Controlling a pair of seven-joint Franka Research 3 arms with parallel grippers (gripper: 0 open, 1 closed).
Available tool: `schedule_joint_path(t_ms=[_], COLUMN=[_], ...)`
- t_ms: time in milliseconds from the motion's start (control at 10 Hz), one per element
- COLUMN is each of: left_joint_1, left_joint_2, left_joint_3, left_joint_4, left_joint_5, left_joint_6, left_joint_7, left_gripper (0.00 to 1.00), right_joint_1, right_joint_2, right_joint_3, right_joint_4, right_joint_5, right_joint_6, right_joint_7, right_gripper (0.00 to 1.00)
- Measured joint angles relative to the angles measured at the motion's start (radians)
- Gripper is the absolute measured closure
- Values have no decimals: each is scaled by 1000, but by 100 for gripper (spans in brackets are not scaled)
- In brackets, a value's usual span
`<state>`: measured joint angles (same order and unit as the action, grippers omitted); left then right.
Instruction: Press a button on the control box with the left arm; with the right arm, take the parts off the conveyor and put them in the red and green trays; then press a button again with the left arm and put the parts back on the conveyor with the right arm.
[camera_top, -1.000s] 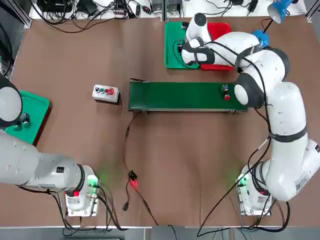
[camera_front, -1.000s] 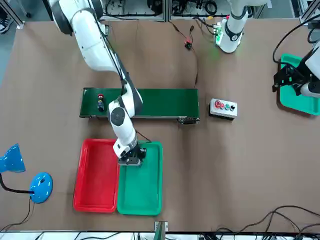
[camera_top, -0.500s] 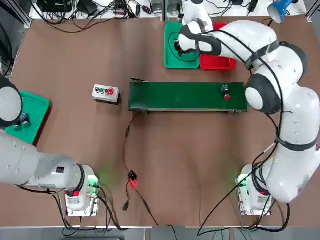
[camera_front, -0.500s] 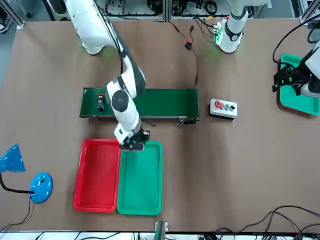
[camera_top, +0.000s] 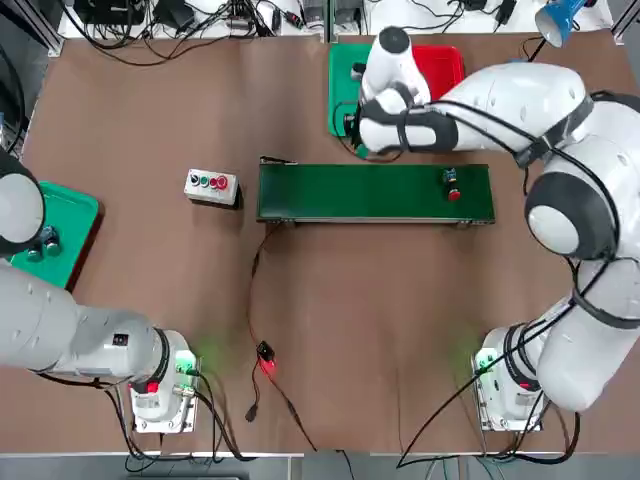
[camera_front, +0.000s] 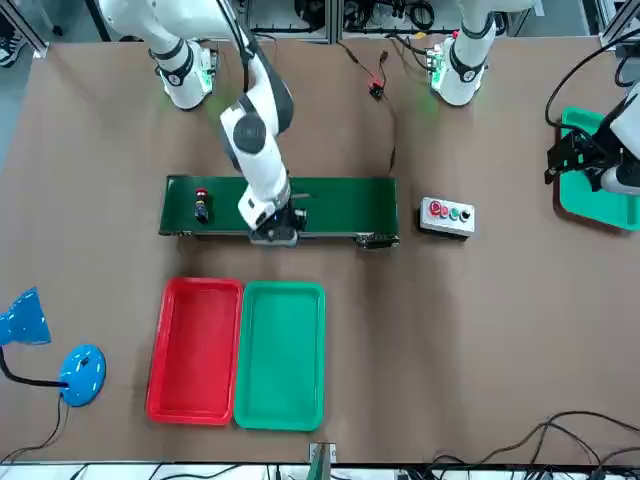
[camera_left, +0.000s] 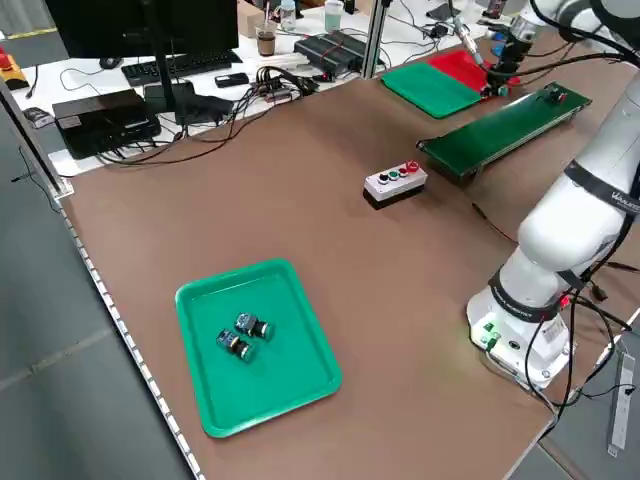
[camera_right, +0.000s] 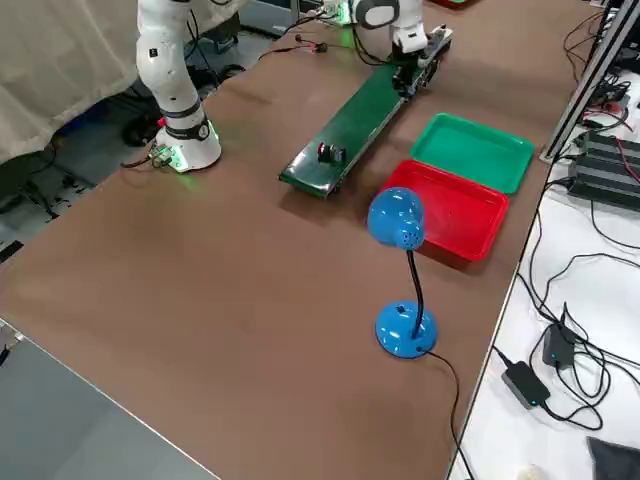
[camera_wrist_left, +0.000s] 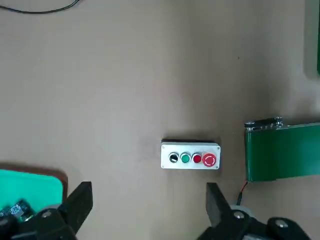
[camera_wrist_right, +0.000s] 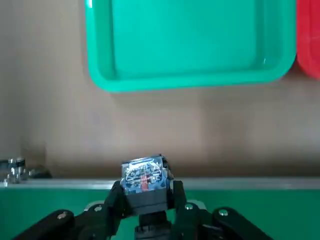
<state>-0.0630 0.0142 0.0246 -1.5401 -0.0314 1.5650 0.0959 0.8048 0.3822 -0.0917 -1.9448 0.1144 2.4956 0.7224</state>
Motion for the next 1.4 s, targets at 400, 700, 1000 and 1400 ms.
schedule_joint_path(t_ms=[400, 700, 1000, 1400], left_joint_1=[0, -1, -1, -1], left_joint_2=[0, 0, 0, 0], left_joint_3=[-1, -1, -1, -1], left_joint_4=[0, 0, 0, 0], left_joint_5=[0, 0, 0, 0], left_joint_6=[0, 0, 0, 0], left_joint_7=[0, 0, 0, 0], left_gripper=[0, 0, 0, 0], right_joint_1=[99, 121, 136, 140], right_joint_2=[-12, 14, 81, 89], right_joint_3=[1, 1, 0, -1], right_joint_4=[-30, -42, -42, -37], right_joint_5=[0, 0, 0, 0], right_joint_6=[87, 108, 173, 186], right_joint_7=[149, 158, 158, 161], right_gripper=[56, 56, 56, 49])
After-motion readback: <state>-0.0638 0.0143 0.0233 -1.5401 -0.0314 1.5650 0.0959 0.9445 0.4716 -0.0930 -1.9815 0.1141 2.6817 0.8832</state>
